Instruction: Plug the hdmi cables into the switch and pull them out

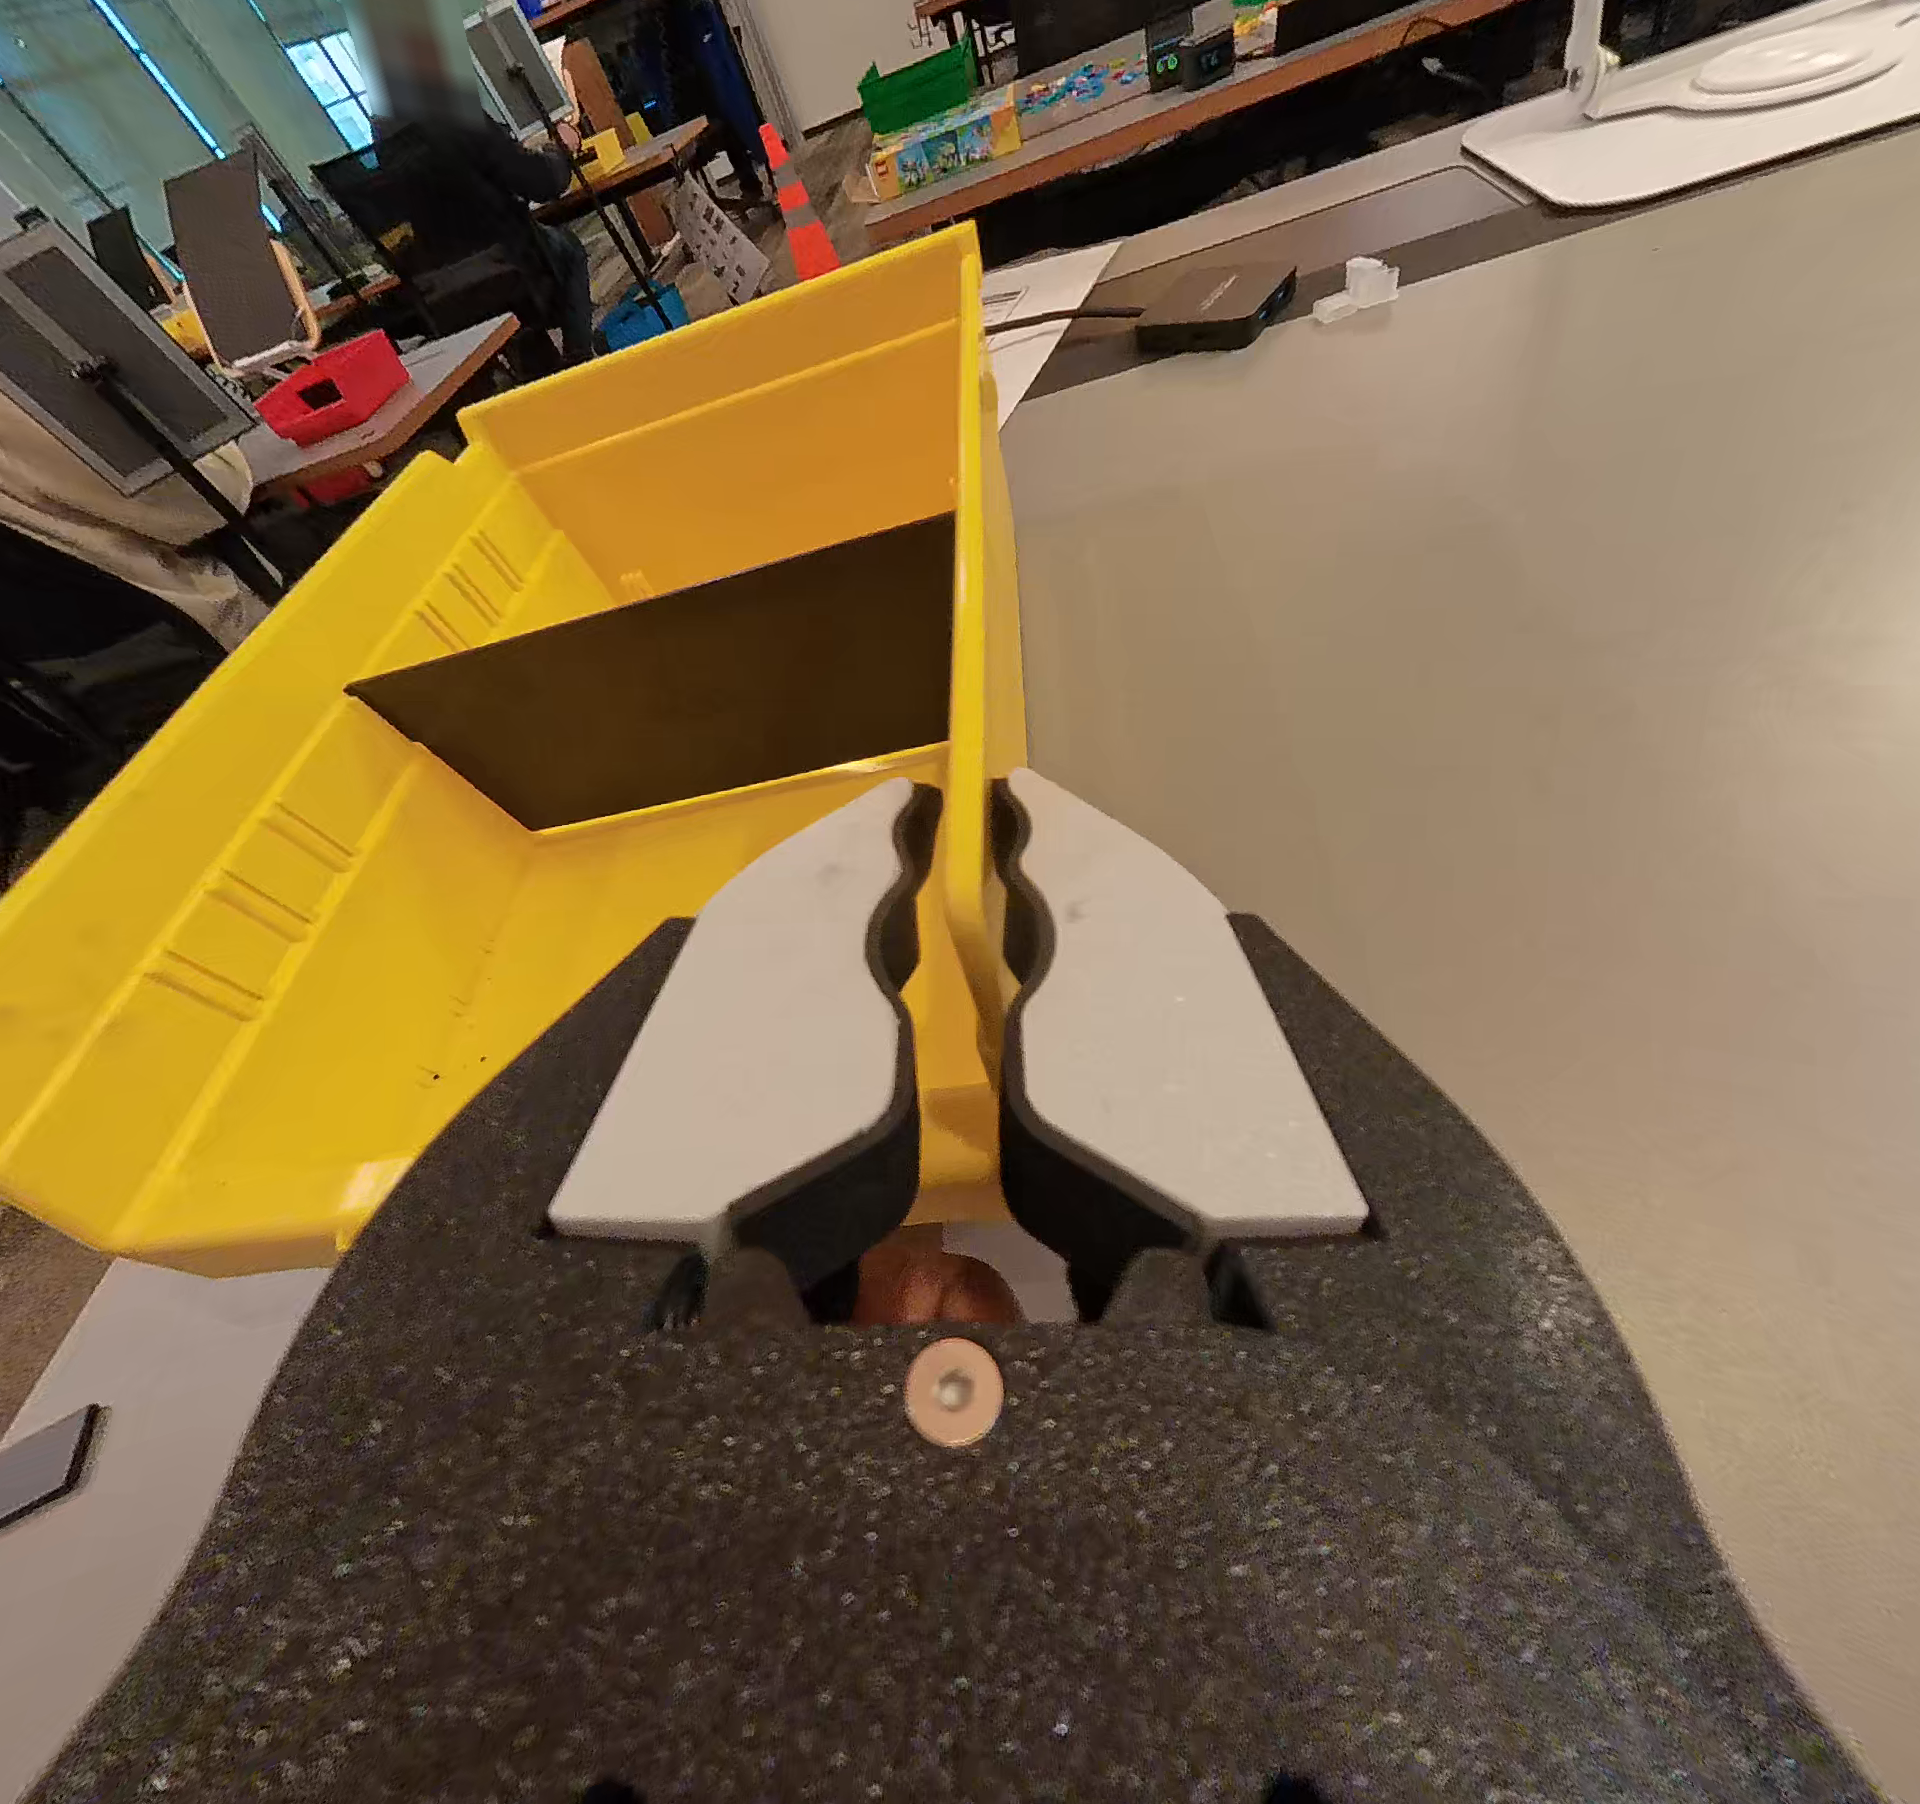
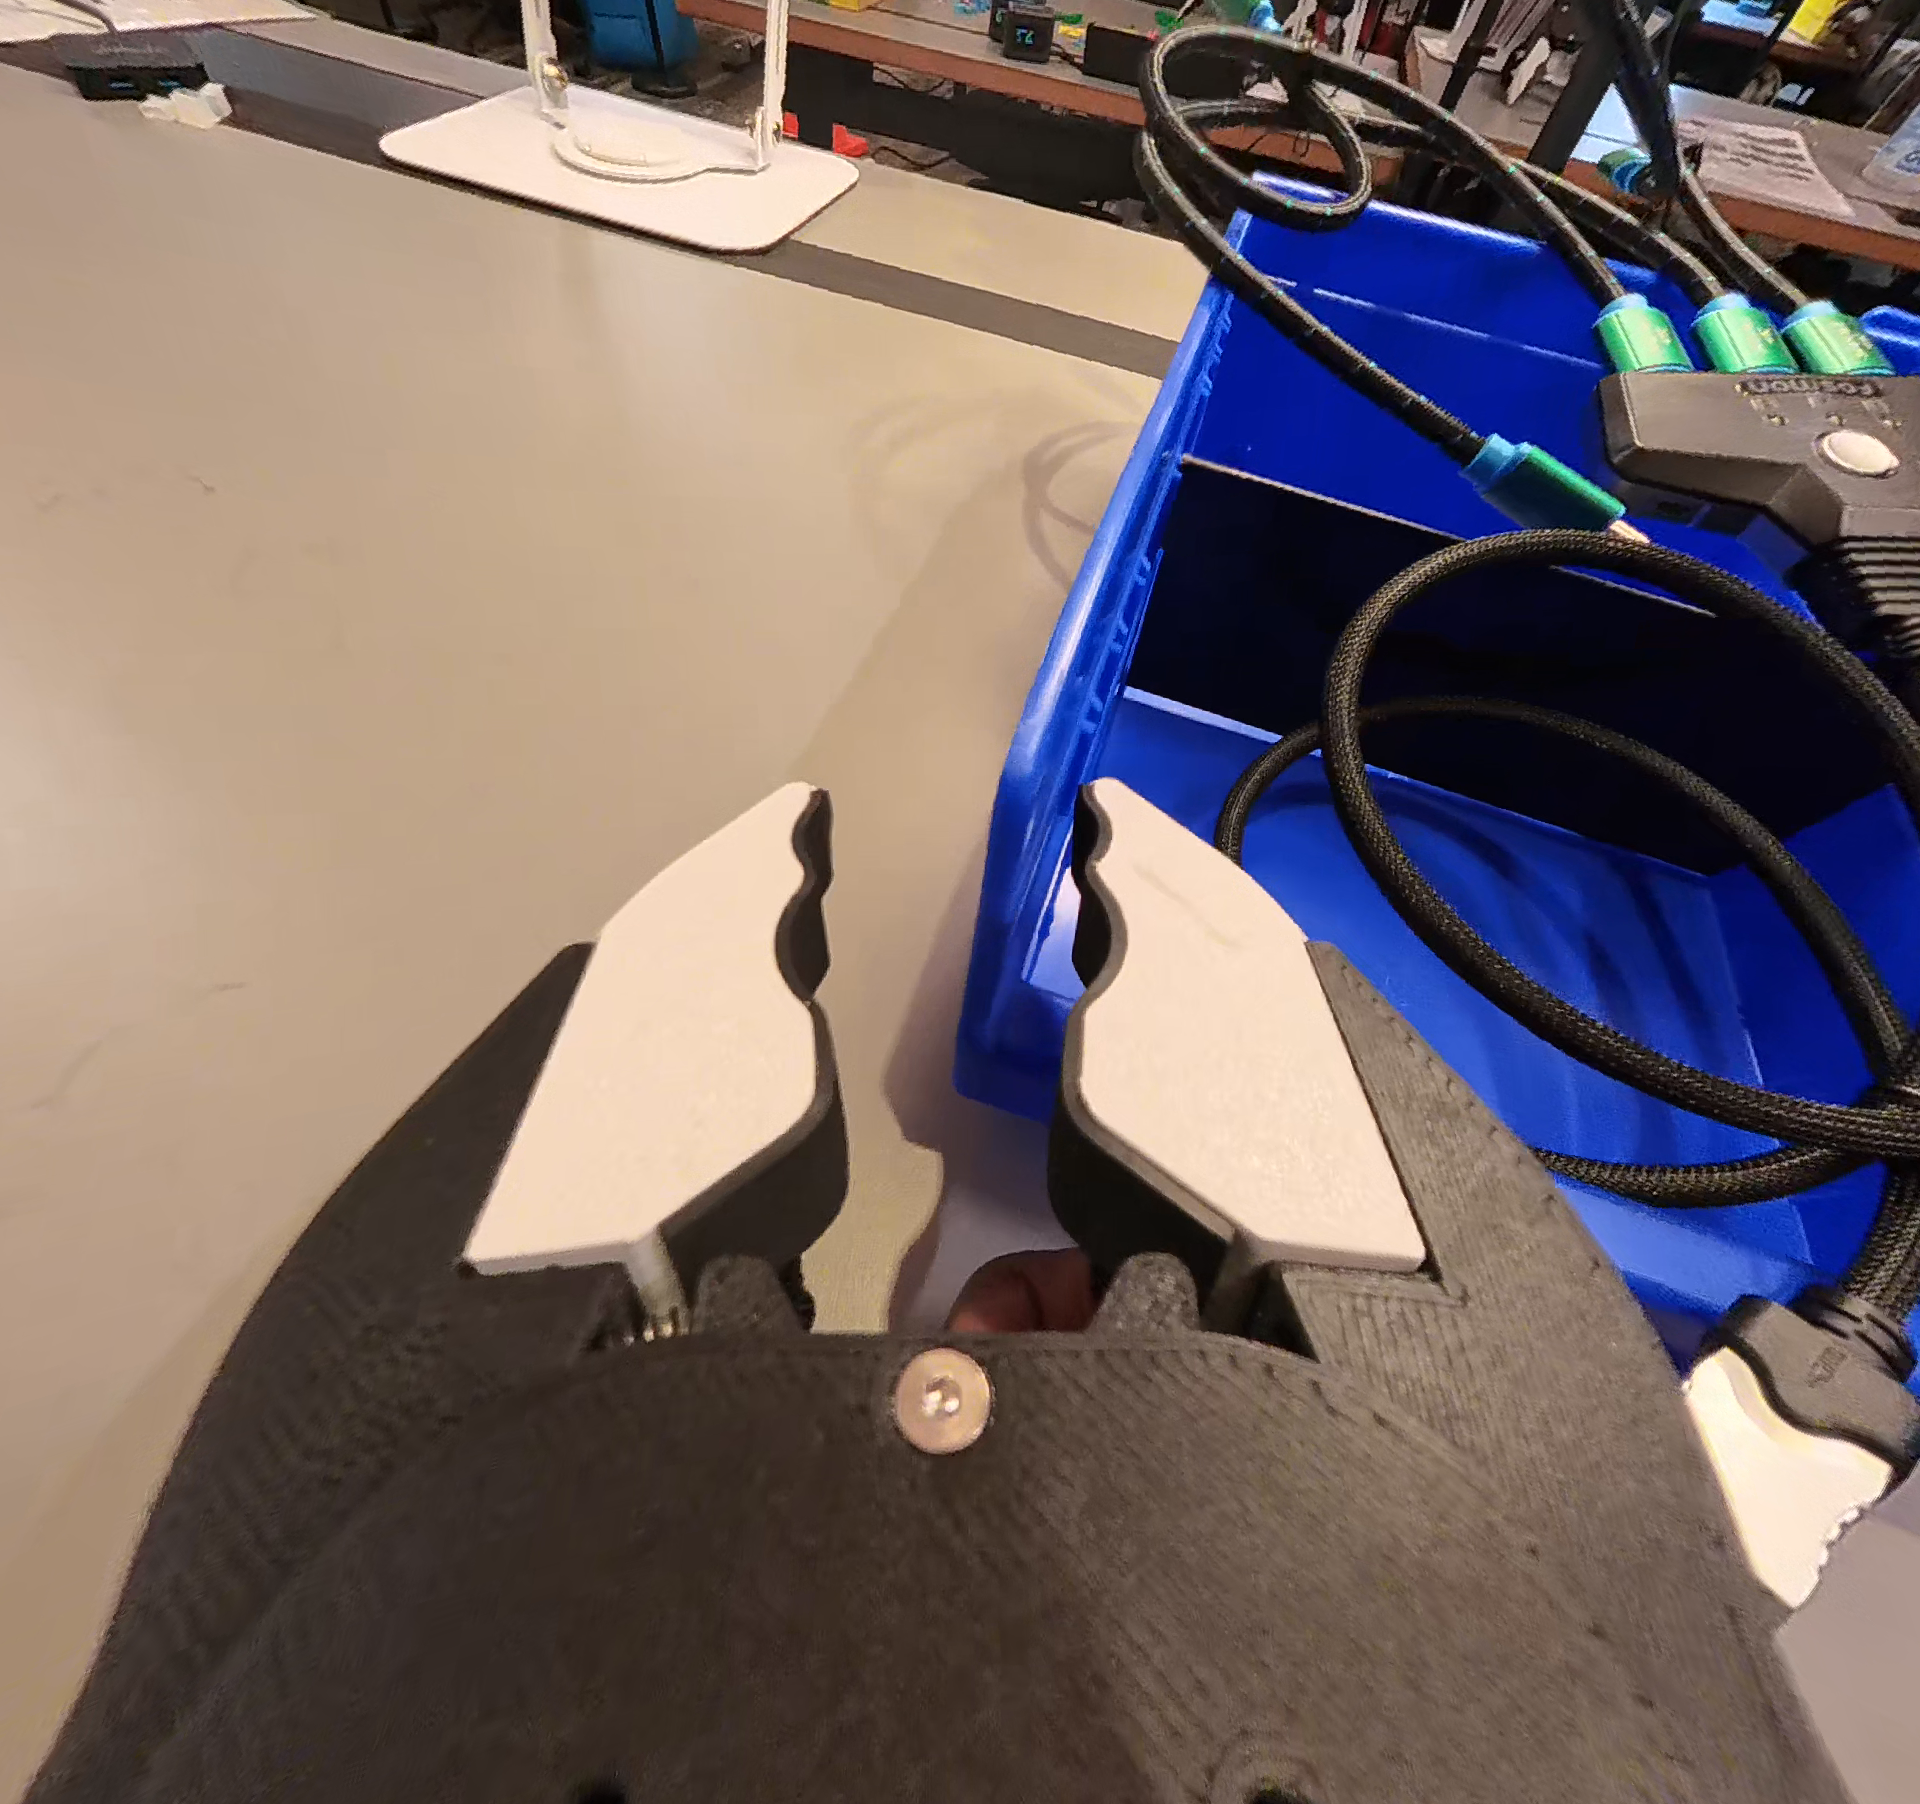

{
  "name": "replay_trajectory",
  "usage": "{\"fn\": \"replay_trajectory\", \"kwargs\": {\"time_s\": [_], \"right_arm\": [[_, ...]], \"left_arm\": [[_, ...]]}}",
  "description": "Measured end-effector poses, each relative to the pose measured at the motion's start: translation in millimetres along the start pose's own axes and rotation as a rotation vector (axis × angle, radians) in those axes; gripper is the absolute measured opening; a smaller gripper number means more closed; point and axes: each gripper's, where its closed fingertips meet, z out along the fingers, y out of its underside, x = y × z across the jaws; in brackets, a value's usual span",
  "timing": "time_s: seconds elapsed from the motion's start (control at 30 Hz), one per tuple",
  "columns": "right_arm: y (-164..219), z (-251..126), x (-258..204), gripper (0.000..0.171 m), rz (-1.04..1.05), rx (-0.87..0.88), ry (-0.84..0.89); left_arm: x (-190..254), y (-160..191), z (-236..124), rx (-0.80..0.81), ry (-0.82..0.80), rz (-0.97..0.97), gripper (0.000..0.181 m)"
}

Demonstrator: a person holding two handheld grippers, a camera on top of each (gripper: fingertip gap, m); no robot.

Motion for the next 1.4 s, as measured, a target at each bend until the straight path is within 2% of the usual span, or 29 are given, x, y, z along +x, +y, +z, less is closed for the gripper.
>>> {"fn": "replay_trajectory", "kwargs": {"time_s": [0.07,0.27,0.4,0.63,0.8,1.07,1.4], "right_arm": [[-1.3,0.9,1.8,0.044,-0.001,-0.008,0.012],[-4.8,3.6,6.5,0.04,0.006,-0.017,0.044],[-6.9,4.9,16.0,0.014,0.003,-0.011,0.107],[-7.2,5.5,15.2,0.014,-0.065,-0.012,0.067],[-6.8,3.4,10.9,0.013,-0.07,0.002,-0.018],[-12.9,13.7,-10.7,0.01,-0.086,0.019,-0.2],[-23.5,27.8,-61.4,0.009,-0.175,0.013,-0.575]], "left_arm": [[2.6,-0.6,-0.2,-0.001,0.002,0.024,0.005],[5.0,-0.5,-1.7,-0.01,0.032,0.014,0.005],[8.6,-0.1,-6.5,-0.014,0.066,0.005,0.005],[25.7,-0.2,-33.3,0.069,0.195,0.093,0.004],[51.3,-1.7,-61.6,0.146,0.38,0.15,0.004],[120.0,-10.8,-104.1,0.255,0.782,0.248,0.005],[207.1,-13.1,-173.8,0.314,1.345,0.376,0.006]]}}
